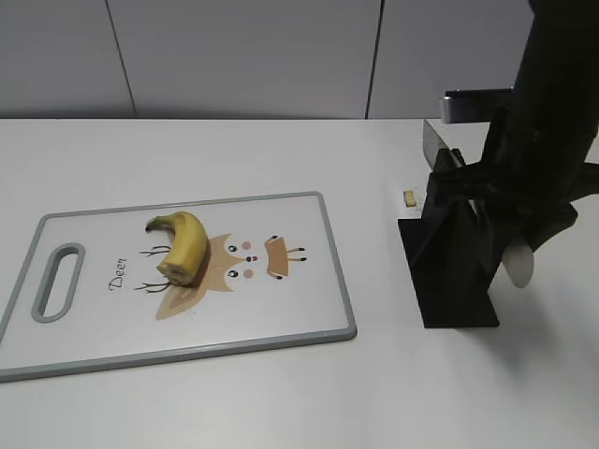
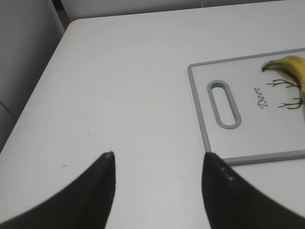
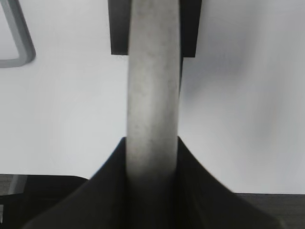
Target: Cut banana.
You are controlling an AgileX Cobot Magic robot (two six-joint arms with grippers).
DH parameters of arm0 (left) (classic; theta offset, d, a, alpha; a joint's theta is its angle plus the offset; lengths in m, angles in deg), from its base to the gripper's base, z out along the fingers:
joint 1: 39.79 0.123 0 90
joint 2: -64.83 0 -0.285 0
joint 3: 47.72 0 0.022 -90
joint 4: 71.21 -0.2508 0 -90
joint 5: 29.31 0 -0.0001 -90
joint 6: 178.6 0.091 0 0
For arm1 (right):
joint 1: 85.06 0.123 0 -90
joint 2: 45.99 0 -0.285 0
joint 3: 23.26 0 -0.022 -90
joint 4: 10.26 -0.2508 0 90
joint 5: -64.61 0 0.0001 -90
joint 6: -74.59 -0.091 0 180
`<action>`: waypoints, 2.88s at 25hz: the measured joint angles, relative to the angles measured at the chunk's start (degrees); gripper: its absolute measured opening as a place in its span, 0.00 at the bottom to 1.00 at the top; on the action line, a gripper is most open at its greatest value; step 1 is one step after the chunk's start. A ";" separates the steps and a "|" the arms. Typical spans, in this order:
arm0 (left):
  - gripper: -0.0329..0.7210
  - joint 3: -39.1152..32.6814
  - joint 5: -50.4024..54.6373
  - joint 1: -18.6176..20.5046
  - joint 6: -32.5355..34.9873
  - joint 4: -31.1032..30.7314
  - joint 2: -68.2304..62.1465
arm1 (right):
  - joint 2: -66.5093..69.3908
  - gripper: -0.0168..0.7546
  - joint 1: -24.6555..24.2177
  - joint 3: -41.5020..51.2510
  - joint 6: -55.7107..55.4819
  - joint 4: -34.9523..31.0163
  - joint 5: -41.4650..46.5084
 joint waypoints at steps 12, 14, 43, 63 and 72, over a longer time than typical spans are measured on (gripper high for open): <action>0.78 0.00 0.00 0.00 0.00 0.00 0.00 | -7.32 0.25 0.00 -0.87 -0.33 3.20 -0.06; 0.78 0.00 0.00 0.00 0.00 0.00 0.00 | -8.15 0.25 0.00 -1.11 -0.54 4.63 -0.06; 0.78 2.68 -3.48 0.00 4.08 -0.47 -4.94 | -9.84 0.25 0.05 -11.79 23.70 4.91 -5.78; 0.90 19.11 -27.38 0.00 26.09 10.63 -51.04 | -4.60 0.25 -0.34 -15.27 61.14 -7.97 -11.69; 0.89 35.44 -11.95 -2.13 52.23 22.32 -69.68 | -0.74 0.25 -0.34 -15.31 82.88 -18.42 -13.22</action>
